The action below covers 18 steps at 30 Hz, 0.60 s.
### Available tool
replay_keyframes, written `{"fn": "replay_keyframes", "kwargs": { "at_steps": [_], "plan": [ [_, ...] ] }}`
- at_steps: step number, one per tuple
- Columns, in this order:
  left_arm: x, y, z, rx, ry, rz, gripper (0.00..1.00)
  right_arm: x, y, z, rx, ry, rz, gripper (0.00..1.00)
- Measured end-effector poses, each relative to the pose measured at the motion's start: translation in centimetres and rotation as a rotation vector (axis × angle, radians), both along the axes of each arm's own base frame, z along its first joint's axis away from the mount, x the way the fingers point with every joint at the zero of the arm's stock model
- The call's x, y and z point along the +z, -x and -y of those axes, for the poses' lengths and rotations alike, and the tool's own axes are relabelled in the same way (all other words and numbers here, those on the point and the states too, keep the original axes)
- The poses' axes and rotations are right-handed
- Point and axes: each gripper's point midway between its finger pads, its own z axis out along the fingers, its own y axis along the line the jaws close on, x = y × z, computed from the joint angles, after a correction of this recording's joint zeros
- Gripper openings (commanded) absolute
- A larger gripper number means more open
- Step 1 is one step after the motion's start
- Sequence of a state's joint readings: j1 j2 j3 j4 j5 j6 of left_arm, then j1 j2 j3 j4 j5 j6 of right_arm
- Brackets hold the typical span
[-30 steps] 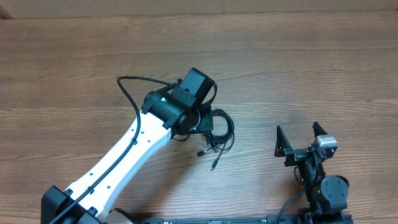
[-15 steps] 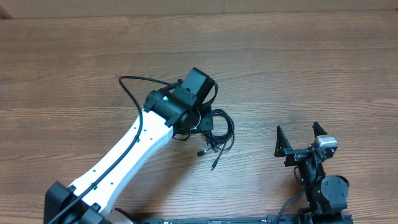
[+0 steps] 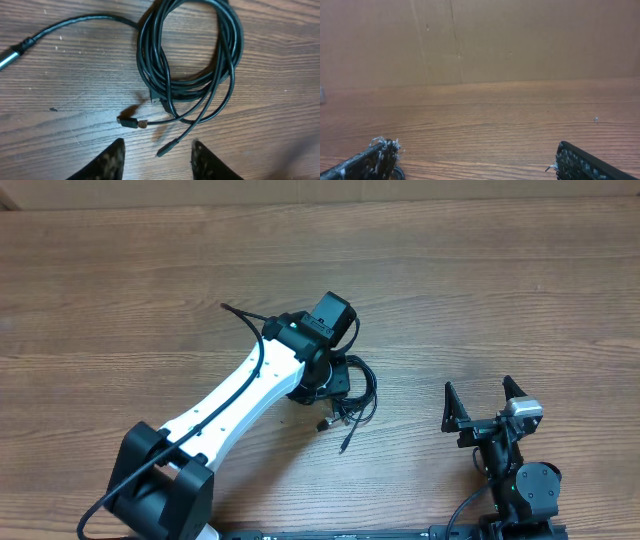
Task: Untangle cables
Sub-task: 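Lower the open left gripper down onto the coiled black cable bundle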
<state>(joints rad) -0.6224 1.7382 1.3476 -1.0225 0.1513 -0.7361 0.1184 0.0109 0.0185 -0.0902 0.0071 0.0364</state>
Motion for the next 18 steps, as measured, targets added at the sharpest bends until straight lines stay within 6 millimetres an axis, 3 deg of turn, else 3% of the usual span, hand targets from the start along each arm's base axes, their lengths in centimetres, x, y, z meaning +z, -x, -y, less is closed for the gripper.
{"fn": "replay_keyframes", "kwargs": {
  "at_steps": [7, 18],
  "plan": [
    [-0.59, 0.14, 0.17, -0.003, 0.000, -0.022, 0.66, 0.00, 0.00, 0.00, 0.000, 0.000, 0.000, 1.00],
    [-0.56, -0.05, 0.32, -0.004, 0.006, -0.014, 0.69, 0.02, 0.00, 0.00, 0.000, 0.000, 0.001, 1.00]
  ]
}}
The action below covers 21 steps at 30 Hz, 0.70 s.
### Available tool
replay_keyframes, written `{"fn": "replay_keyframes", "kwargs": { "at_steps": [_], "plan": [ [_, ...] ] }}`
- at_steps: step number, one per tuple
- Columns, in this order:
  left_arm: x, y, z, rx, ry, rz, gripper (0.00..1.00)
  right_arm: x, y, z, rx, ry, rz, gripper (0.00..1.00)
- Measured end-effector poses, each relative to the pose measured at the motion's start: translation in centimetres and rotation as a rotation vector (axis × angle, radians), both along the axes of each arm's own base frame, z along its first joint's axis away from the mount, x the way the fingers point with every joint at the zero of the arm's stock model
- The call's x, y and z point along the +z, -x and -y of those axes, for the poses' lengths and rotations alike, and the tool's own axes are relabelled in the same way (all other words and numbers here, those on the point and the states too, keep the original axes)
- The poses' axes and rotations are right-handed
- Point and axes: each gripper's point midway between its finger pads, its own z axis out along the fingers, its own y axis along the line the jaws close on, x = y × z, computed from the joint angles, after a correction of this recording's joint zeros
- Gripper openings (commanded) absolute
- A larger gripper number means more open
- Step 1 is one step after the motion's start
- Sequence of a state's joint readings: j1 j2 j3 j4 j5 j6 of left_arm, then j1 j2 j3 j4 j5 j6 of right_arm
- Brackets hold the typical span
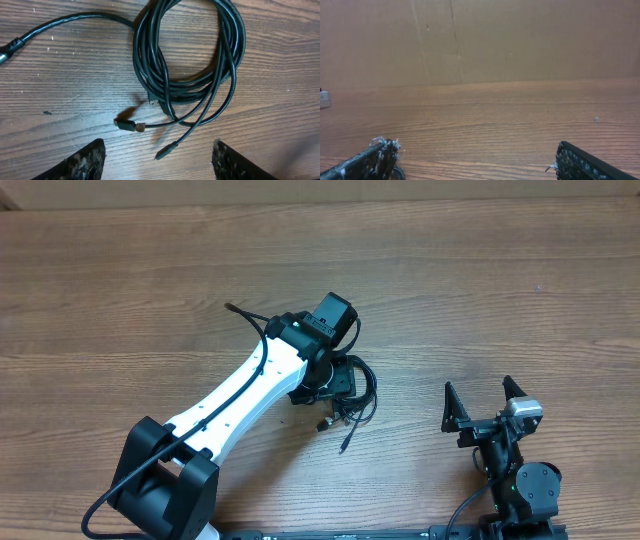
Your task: Untangle cables
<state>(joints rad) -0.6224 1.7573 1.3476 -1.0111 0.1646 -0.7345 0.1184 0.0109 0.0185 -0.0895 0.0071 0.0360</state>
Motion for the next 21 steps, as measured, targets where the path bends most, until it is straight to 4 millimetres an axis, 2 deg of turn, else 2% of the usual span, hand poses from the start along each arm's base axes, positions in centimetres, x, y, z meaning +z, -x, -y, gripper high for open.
{"fn": "replay_keyframes", "kwargs": {
  "at_steps": [21],
  "plan": [
    [0.05, -0.24, 0.17, 0.000, 0.007, 0.010, 0.72, -0.01, 0.00, 0.00, 0.000, 0.000, 0.000, 1.00]
  ]
}}
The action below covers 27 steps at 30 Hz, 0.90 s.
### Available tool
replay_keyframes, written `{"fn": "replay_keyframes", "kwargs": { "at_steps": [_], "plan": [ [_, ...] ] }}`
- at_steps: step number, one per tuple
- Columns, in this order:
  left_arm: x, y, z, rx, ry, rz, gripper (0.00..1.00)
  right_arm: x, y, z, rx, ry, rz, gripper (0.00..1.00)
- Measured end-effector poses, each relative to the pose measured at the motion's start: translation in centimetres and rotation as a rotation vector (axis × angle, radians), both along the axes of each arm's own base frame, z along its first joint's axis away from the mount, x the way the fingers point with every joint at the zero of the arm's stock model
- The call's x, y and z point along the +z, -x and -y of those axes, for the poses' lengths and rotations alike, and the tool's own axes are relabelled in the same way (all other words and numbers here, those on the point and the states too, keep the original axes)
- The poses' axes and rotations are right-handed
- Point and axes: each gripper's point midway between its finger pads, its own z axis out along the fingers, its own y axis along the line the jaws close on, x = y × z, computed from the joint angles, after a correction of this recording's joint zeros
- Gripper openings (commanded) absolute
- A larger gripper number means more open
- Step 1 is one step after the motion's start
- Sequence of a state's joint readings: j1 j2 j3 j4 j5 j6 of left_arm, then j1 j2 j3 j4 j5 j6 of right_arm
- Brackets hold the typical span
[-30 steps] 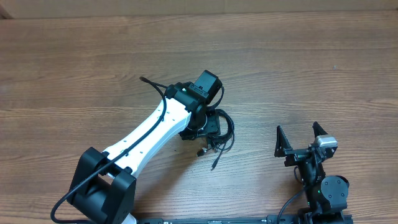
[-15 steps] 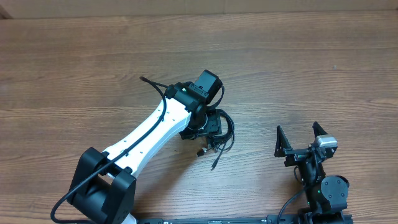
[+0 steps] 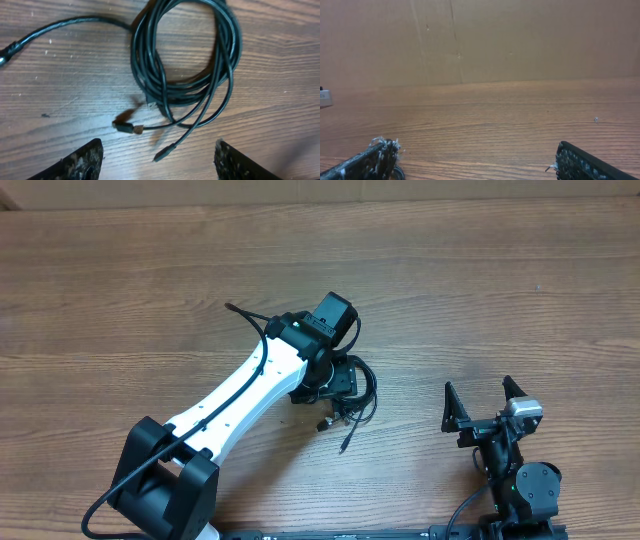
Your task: Untangle cables
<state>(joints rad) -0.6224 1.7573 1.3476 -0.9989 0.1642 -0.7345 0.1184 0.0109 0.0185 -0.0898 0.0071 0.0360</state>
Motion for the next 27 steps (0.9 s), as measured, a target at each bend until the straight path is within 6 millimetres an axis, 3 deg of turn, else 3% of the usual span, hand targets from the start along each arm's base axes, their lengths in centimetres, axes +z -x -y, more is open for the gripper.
{"fn": "replay_keyframes", "kwargs": {
  "at_steps": [27],
  "plan": [
    [0.4, -1.6, 1.1, -0.023, 0.043, 0.076, 0.78, 0.0, 0.0, 0.0, 0.000, -0.001, 0.000, 1.00]
  ]
}}
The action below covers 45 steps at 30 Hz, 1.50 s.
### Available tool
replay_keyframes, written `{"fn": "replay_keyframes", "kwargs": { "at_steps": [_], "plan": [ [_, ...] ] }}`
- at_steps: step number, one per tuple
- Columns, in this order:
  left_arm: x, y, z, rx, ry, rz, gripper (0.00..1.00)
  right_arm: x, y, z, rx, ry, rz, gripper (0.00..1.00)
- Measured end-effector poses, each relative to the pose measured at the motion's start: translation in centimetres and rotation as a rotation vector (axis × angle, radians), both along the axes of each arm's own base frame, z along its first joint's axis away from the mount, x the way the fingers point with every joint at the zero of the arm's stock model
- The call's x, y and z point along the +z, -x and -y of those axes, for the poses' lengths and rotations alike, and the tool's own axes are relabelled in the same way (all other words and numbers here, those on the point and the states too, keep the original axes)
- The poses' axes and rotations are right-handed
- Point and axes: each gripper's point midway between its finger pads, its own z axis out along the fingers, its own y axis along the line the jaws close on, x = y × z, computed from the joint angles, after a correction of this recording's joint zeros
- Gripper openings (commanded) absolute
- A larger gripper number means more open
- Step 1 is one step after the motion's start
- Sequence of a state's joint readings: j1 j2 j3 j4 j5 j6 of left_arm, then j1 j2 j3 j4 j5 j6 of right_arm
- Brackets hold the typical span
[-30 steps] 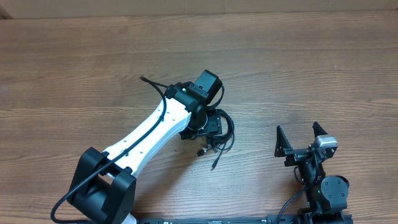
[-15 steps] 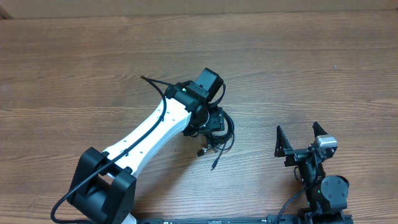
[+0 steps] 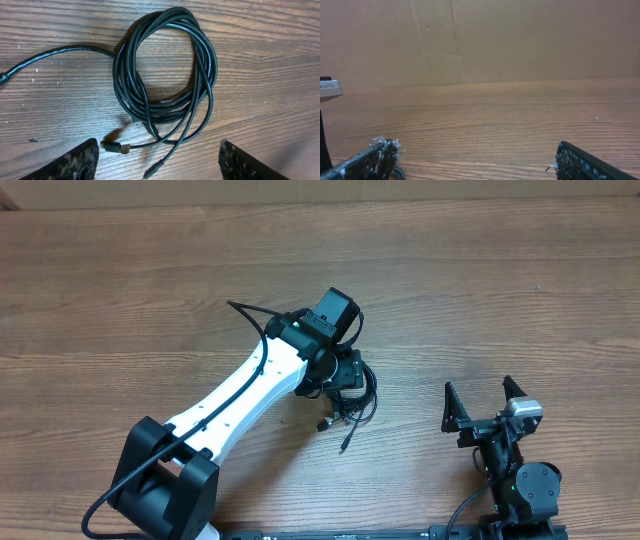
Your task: Untangle cables
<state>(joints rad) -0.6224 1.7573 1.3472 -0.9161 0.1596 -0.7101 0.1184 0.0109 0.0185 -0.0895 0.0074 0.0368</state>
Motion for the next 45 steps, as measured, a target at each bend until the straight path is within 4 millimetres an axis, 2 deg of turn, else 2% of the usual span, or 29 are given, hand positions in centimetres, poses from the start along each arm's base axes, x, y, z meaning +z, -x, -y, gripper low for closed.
{"fn": "replay_keyframes", "kwargs": {
  "at_steps": [15, 45],
  "plan": [
    [-0.07, -0.56, -0.53, -0.003, -0.034, 0.033, 0.79, -0.14, -0.03, 0.00, 0.000, 0.001, -0.006, 1.00],
    [0.08, -0.99, -0.24, -0.002, -0.022, 0.051, 0.80, -0.32, -0.07, -0.02, 0.001, 0.002, -0.014, 1.00]
  ]
}}
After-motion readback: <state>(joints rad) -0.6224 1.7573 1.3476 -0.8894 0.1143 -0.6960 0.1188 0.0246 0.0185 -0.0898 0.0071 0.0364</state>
